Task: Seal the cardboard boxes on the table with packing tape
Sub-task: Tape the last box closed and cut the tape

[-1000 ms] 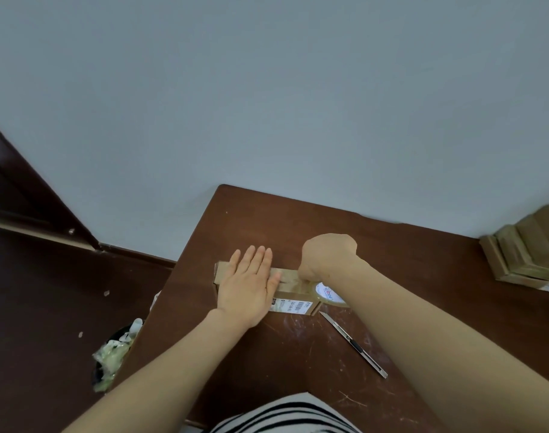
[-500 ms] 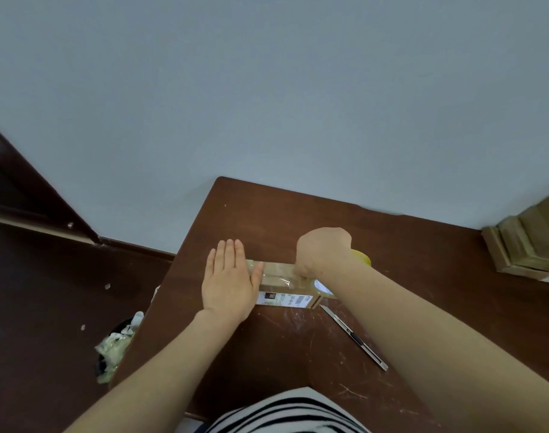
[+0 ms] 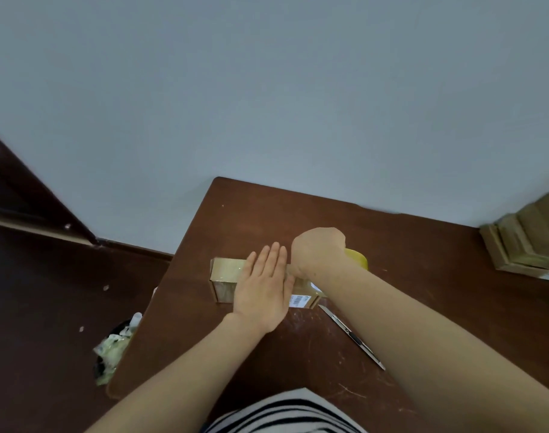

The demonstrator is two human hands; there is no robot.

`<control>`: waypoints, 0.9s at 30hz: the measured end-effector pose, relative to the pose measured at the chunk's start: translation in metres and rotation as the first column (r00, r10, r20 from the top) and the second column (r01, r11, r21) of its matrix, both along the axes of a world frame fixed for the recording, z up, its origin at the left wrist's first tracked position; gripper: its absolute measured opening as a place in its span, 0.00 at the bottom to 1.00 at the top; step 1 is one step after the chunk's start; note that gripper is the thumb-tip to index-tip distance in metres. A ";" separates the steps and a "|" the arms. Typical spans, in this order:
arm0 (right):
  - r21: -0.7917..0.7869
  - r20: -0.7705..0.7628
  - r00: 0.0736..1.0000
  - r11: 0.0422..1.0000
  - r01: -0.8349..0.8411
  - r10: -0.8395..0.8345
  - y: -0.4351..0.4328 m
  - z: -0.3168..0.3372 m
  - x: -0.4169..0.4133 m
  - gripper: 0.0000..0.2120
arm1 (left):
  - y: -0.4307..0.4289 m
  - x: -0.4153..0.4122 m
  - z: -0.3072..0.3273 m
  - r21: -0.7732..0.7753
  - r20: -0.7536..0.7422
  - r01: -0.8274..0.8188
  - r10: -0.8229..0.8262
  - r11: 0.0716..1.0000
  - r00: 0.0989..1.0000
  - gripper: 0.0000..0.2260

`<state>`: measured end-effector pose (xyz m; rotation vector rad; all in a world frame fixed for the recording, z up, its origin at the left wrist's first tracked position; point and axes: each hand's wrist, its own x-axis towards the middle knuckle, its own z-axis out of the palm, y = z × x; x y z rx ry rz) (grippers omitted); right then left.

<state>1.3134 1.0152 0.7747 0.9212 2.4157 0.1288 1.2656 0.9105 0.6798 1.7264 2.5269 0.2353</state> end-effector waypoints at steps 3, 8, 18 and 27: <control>-0.094 -0.048 0.995 0.993 0.078 -0.083 0.011 0.004 0.011 0.14 | -0.002 0.001 -0.002 -0.001 0.010 0.010 -0.010 1.000 1.000 0.25; -0.652 -0.285 0.822 0.729 0.210 -0.493 0.055 0.014 0.064 0.27 | -0.002 -0.002 -0.004 0.018 -0.002 -0.001 0.001 1.000 1.000 0.25; -0.565 -0.339 0.788 0.781 0.265 -0.513 0.074 -0.017 0.116 0.31 | -0.005 -0.004 -0.004 0.010 0.013 0.023 -0.023 1.000 1.000 0.28; -0.399 -0.279 0.838 0.850 0.343 -0.469 0.064 -0.044 0.110 0.27 | -0.003 -0.004 -0.006 0.002 0.005 0.011 -0.011 1.000 1.000 0.26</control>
